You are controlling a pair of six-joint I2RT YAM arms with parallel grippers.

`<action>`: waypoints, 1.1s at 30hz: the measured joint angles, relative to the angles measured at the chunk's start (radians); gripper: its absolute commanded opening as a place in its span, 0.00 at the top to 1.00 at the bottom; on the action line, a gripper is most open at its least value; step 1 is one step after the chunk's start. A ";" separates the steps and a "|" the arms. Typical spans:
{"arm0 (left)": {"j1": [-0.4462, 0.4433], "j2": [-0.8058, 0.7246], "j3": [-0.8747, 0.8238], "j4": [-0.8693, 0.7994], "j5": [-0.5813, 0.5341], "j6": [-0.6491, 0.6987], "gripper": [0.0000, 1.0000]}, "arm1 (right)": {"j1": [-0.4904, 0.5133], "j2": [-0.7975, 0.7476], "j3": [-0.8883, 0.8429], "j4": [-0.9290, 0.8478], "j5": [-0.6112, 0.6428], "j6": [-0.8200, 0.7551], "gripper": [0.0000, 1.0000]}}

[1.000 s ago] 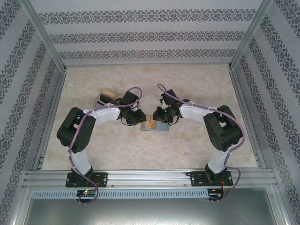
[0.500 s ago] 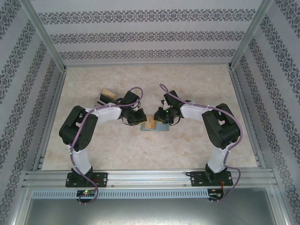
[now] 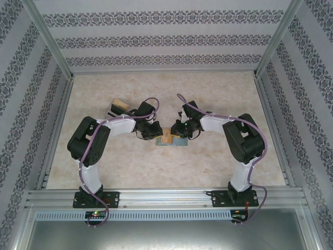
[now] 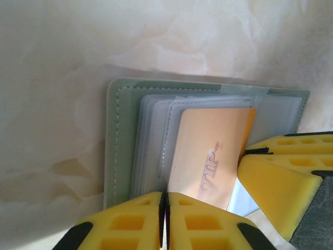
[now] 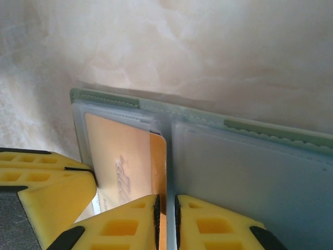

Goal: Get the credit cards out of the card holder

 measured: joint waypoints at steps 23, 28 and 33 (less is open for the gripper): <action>0.000 0.000 -0.007 0.011 -0.002 0.000 0.83 | -0.013 0.006 -0.020 0.021 -0.067 -0.064 0.81; 0.000 0.000 -0.012 0.020 0.004 0.000 0.83 | -0.019 0.019 -0.018 0.022 -0.082 -0.068 0.82; 0.000 0.000 -0.013 0.022 0.005 0.000 0.83 | -0.020 0.024 -0.017 0.034 -0.101 -0.068 0.83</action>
